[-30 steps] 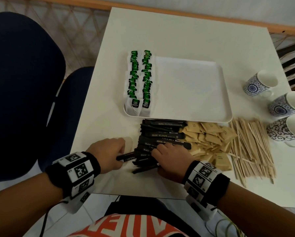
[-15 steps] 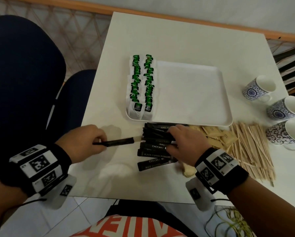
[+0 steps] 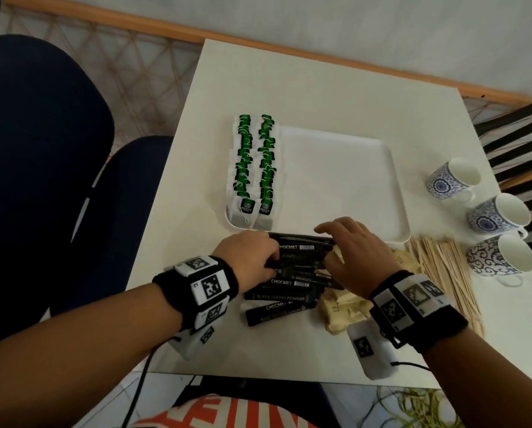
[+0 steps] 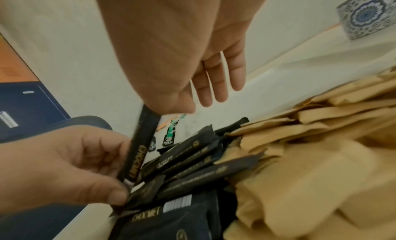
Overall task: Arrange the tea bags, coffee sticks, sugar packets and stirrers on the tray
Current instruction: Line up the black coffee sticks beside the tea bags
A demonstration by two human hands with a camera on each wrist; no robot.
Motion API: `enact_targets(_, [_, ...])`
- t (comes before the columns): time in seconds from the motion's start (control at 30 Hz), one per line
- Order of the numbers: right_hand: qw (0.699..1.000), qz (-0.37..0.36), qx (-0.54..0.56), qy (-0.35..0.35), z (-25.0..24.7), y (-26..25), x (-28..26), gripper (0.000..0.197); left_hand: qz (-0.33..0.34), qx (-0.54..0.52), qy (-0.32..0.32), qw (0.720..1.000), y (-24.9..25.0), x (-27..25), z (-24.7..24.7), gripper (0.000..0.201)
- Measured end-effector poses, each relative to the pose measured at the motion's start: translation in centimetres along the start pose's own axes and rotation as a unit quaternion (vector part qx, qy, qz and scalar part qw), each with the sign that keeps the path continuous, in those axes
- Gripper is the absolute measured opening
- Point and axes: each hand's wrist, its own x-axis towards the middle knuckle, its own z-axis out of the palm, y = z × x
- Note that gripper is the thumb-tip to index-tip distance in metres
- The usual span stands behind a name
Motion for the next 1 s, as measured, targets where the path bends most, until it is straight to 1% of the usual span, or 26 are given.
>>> enact_targets(0.1, [0.998, -0.041, 0.045, 0.030, 0.1, -0.5, -0.1, 0.048, -0.011, -0.003, -0.010, 1.000, -0.1, 0.6, 0.2, 0.019])
enact_targets(0.13, [0.997, -0.051, 0.048, 0.013, 0.2, -0.7, 0.1, 0.053, -0.015, -0.004, -0.010, 1.000, -0.2, 0.8, 0.2, 0.019])
enact_targets(0.17, [0.997, -0.067, 0.037, -0.019, 0.4, -1.0, 0.3, 0.063, -0.020, -0.009, -0.007, 1.000, -0.2, 1.0, 0.2, 0.020])
enact_targets(0.23, [0.991, -0.107, -0.022, -0.078, 1.1, -1.4, 0.9, 0.087, -0.031, -0.028, 0.008, 0.999, -0.2, 1.0, 0.3, 0.024])
enact_targets(0.27, [0.987, -0.122, -0.050, -0.090, 1.6, -1.5, 1.1, 0.094, -0.034, -0.036, 0.020, 0.999, -0.3, 0.9, 0.3, 0.028])
enact_targets(0.3, [0.985, -0.130, -0.068, -0.093, 2.1, -1.6, 1.3, 0.098, -0.040, -0.041, 0.035, 0.998, -0.3, 0.6, 0.3, 0.035])
enact_targets(0.37, [0.984, -0.130, -0.084, -0.084, 2.8, -1.7, 1.8, 0.097, -0.044, -0.025, 0.073, 0.996, -0.4, -0.1, 0.6, 0.058])
enact_targets(0.47, [0.985, -0.127, -0.084, -0.077, 3.0, -1.8, 2.5, 0.092, -0.044, 0.061, 0.104, 0.992, -0.3, -1.0, 1.8, 0.101])
enact_targets(0.53, [0.984, -0.130, -0.086, -0.081, 3.1, -2.2, 2.8, 0.088, -0.049, 0.095, 0.101, 0.989, -0.4, -1.3, 3.0, 0.129])
enact_targets(0.6, [0.983, -0.133, -0.092, -0.087, 3.3, -2.6, 3.0, 0.084, -0.052, 0.128, 0.089, 0.986, -0.6, -1.2, 3.9, 0.145])
enact_targets(0.67, [0.982, -0.135, -0.097, -0.088, 3.5, -2.8, 3.2, 0.083, -0.054, 0.134, 0.060, 0.988, -0.8, -1.0, 4.3, 0.148])
enact_targets(0.7, [0.982, -0.136, -0.099, -0.088, 3.6, -2.8, 3.2, 0.083, -0.051, 0.130, 0.059, 0.988, -0.9, -0.9, 4.5, 0.146])
enact_targets(0.87, [0.979, -0.142, -0.107, -0.095, 3.7, -3.3, 3.5, 0.081, -0.036, 0.093, 0.087, 0.991, -1.4, -0.3, 4.8, 0.128])
enact_targets(1.0, [0.980, -0.144, -0.093, -0.105, 3.5, -3.5, 4.0, 0.074, -0.015, 0.039, 0.068, 0.997, -2.0, -0.1, 4.9, 0.122])
